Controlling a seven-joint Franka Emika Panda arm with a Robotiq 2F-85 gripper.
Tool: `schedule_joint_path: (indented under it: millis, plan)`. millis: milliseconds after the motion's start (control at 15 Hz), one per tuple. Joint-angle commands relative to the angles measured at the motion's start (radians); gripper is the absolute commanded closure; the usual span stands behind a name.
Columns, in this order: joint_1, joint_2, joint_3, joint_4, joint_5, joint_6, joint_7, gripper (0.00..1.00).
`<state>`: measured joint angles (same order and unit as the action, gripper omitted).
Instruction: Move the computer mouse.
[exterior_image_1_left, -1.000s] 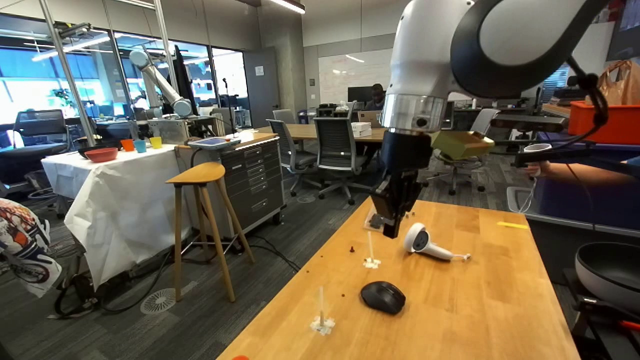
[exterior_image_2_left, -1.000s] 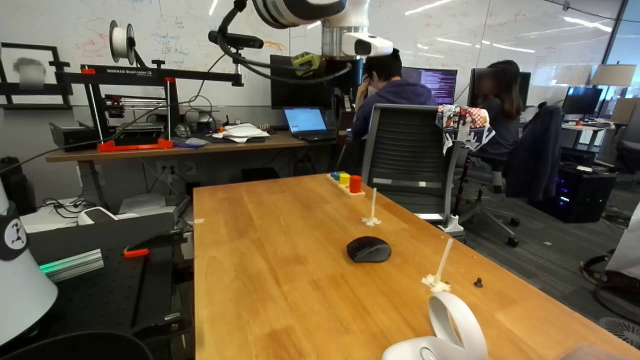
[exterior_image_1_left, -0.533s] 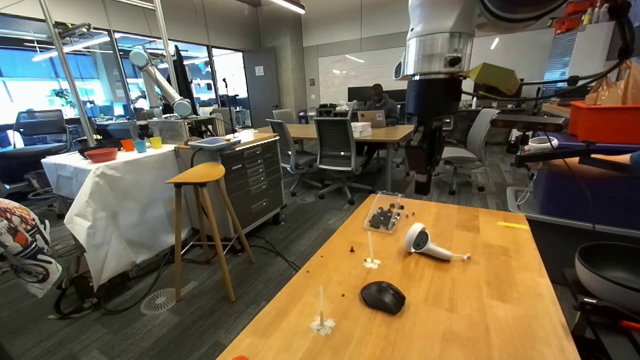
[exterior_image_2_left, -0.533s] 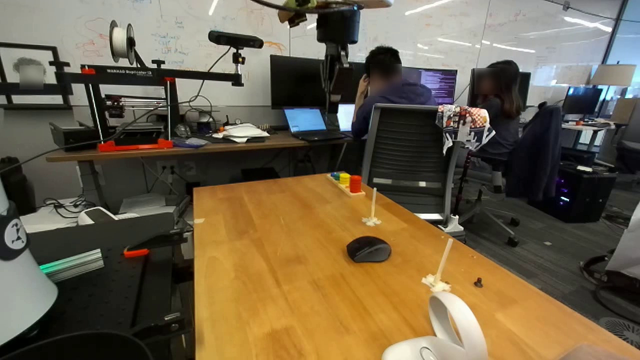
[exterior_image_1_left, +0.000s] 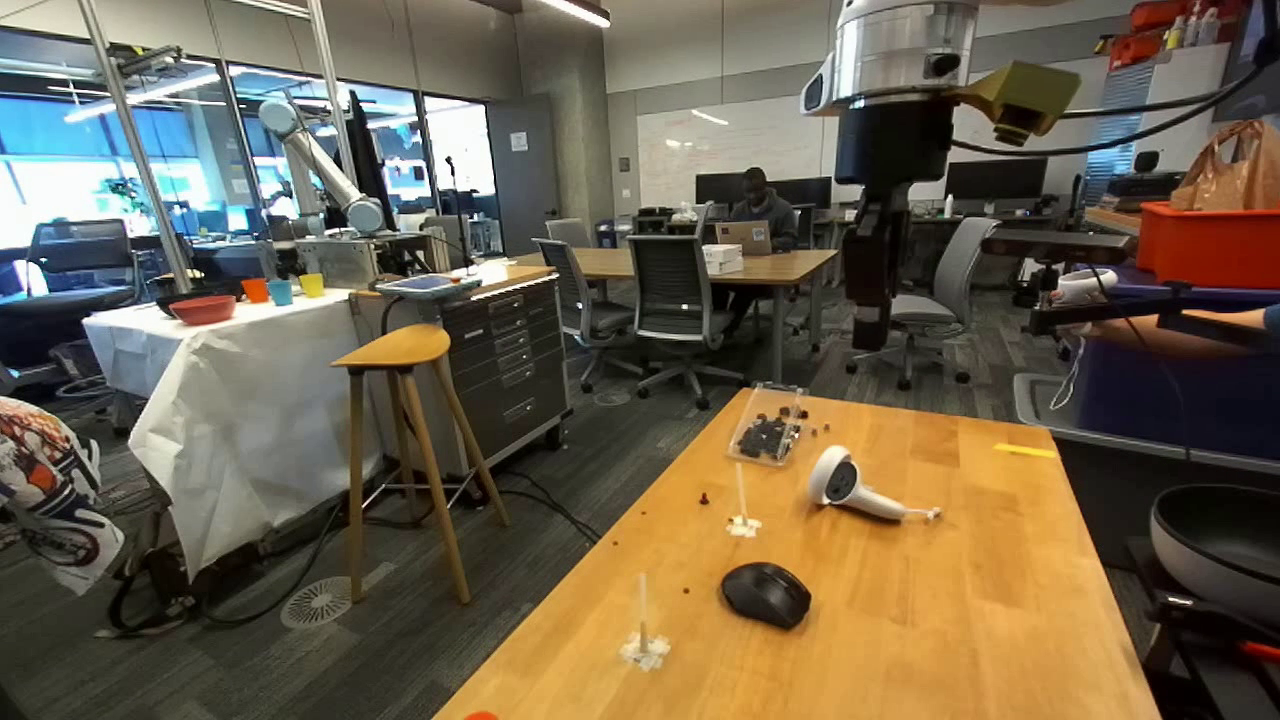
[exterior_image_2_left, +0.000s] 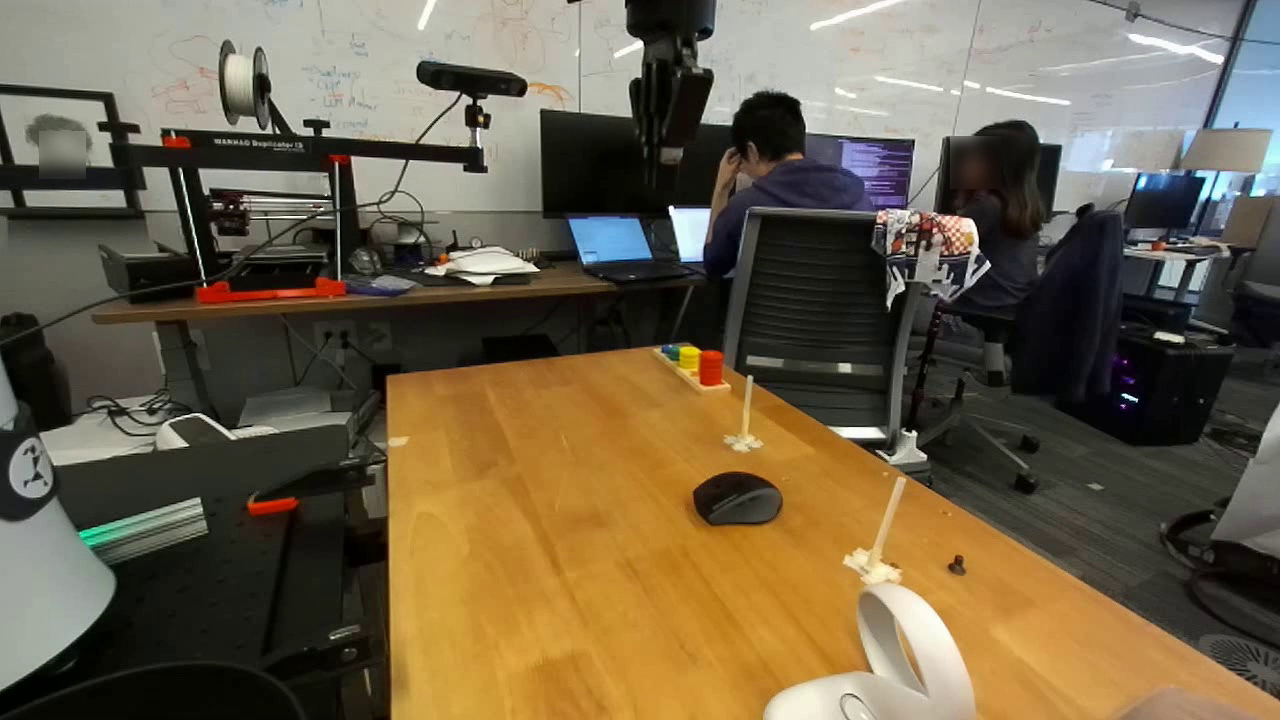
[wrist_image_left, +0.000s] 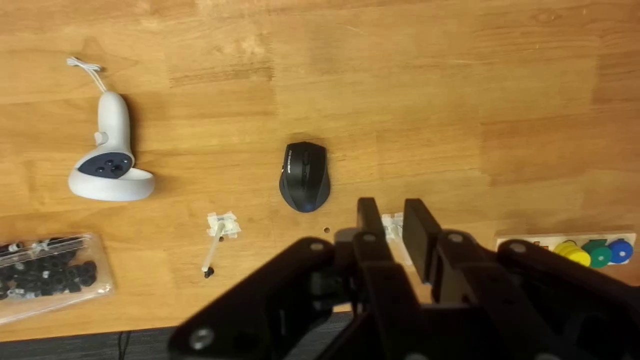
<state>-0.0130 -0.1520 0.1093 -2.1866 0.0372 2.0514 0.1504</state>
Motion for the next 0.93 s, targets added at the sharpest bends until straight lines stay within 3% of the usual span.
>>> schedule_joint_path:
  millis: [0, 133, 200, 267, 400, 867]
  plan:
    - [0.026, -0.021, -0.032, 0.027, 0.056, -0.068, -0.068, 0.46]
    - [0.027, -0.027, -0.039, 0.036, 0.108, -0.107, -0.076, 0.31]
    - [0.023, -0.01, -0.027, 0.013, 0.06, -0.055, -0.043, 0.23]
    - [0.023, -0.01, -0.028, 0.013, 0.063, -0.059, -0.045, 0.4]
    - [0.023, -0.006, -0.029, 0.01, 0.063, -0.059, -0.045, 0.25]
    - [0.023, -0.004, -0.029, 0.009, 0.063, -0.059, -0.045, 0.23]
